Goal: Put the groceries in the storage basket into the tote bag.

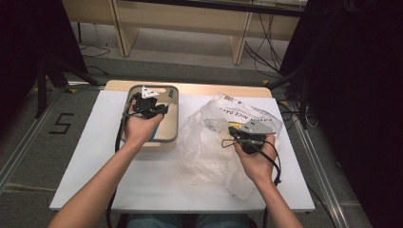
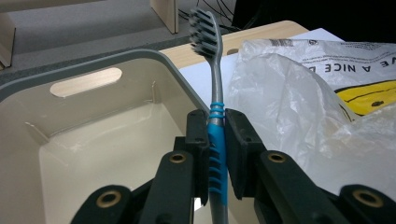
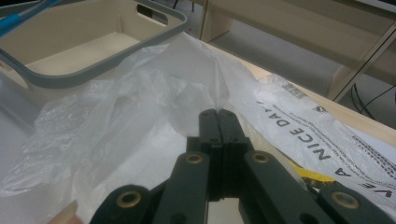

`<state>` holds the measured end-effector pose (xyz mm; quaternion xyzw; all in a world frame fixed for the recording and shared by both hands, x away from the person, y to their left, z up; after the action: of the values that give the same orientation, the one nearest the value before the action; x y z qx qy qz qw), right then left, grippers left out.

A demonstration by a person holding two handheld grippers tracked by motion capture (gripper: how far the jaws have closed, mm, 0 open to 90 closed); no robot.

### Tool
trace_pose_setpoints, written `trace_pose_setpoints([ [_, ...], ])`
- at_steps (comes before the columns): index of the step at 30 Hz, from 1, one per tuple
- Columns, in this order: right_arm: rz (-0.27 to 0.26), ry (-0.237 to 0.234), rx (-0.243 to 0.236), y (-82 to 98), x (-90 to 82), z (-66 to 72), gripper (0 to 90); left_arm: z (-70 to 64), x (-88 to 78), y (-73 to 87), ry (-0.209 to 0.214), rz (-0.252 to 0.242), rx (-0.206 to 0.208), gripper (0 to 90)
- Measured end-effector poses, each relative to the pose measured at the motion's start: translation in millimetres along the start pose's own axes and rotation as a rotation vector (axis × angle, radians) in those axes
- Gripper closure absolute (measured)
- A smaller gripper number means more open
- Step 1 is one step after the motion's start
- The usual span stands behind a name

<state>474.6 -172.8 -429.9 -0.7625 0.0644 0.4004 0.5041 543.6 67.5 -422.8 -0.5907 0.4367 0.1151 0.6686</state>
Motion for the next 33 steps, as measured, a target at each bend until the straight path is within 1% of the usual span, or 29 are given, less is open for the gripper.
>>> trace_pose_setpoints([
  [5,0.0,0.001,-0.002,0.0,0.2,0.4,90.0,-4.0,-4.2,-0.6,0.005,-0.023,-0.001,79.9],
  [7,0.0,0.001,-0.002,0.0,0.2,0.3,90.0,-5.4,-5.9,-0.2,0.011,-0.024,0.006,79.9],
  [11,0.0,0.001,-0.002,0.1,0.2,0.3,90.0,-8.5,-8.0,-0.2,0.02,-0.034,0.004,79.9],
  [14,0.003,0.0,-0.004,0.5,0.2,0.3,90.0,-13.0,-10.7,1.3,0.028,-0.036,0.018,79.9],
  [20,0.003,0.001,-0.003,0.6,0.1,0.7,90.0,-20.2,-14.9,3.3,0.046,-0.054,0.018,79.9],
  [33,0.001,0.0,-0.004,0.4,0.9,1.2,90.0,-36.1,-22.6,7.4,0.066,-0.082,0.053,79.9],
])
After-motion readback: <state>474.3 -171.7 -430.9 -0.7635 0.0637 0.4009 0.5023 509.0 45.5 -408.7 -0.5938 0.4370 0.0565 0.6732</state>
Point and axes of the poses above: each handheld gripper's, and its own axes: x roughly forward along the jaws, y roughly out of its underside, z roughly to its left, the point moved 10 cm from there along x, roughly forward along the jaws, and after that the axes turned 15 degrees about z, right-handed, at the moved point
